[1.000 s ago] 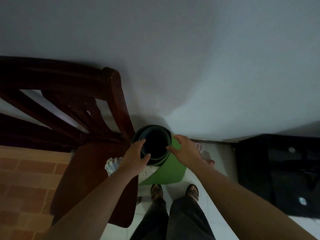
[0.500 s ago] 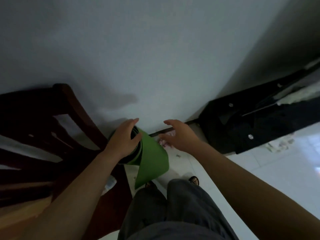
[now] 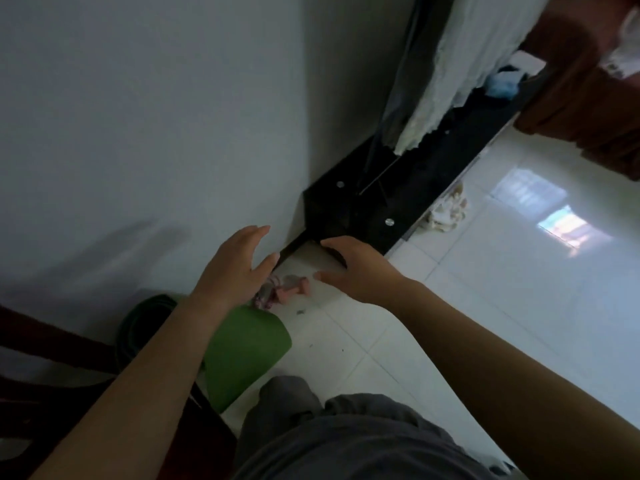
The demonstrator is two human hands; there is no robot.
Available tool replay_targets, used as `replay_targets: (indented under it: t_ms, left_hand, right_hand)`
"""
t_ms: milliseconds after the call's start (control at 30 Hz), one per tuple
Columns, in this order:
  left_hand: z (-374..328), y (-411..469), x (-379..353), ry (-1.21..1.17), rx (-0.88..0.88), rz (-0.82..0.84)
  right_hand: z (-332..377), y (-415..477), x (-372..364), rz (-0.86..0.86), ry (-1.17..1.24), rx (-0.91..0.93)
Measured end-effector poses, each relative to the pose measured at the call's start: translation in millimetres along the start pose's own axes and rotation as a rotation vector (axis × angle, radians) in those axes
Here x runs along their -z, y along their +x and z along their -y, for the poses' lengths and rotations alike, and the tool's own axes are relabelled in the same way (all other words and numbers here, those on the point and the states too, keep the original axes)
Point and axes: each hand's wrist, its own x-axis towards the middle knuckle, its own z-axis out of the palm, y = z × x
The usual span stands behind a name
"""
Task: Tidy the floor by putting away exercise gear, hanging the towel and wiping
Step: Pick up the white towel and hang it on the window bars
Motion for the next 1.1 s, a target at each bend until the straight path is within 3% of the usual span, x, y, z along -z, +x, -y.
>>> replay_targets:
  t_ms: [467,733,1100]
  left_hand:
    - [-294.3,38.2,-184.5,0.009,-0.311,0.378]
    - [-370.5,64.3,-226.3,0.186,-0.53,0.455]
    - [-405.1,211.3,-240.8,0.171,-0.587,0.454]
  right_hand:
    - [-223.9,-195.6,115.6,-0.347,0.13,-0.386]
    - [-291.1,-234.2,144.4,-0.412,0.059,-0.505]
    - [-350.1,-138.6,232.9,-0.406,0.034,-0.487]
